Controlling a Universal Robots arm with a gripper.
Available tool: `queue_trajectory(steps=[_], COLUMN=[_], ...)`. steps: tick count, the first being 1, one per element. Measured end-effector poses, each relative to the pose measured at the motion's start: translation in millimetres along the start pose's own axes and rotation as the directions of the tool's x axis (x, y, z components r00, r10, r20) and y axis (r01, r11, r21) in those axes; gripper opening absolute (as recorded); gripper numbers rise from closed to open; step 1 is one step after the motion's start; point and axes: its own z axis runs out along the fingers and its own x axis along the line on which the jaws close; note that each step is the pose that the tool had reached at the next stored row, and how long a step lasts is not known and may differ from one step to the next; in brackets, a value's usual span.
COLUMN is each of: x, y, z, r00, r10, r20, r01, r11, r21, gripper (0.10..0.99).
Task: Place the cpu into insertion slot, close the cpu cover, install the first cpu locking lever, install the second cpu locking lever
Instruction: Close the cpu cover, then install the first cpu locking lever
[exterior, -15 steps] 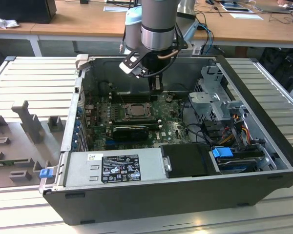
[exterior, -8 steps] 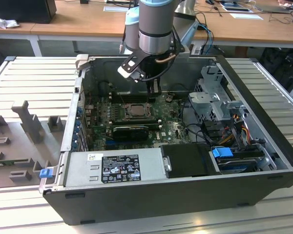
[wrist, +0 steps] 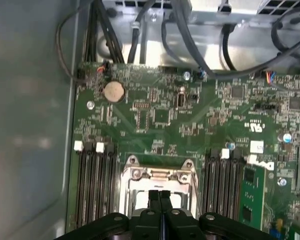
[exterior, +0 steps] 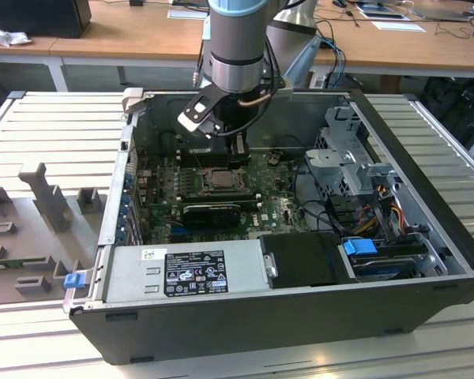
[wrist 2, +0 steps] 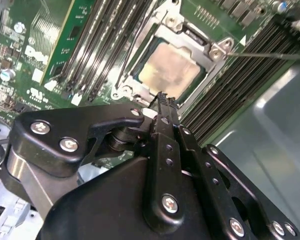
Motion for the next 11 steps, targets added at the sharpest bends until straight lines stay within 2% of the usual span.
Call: queue_trajectory(steps=[6,11], x=[0.9,1.1], y=[-14.9,-19.7], z=[-0.2,-0.6], r00=[1.0,1.0], r10=[0.0,0.0], r20=[-0.0003,-0.0008], r01=[0.0,0.0], r11=[1.0,1.0], r21=[0.0,0.0], gripper=[0.106,0.106])
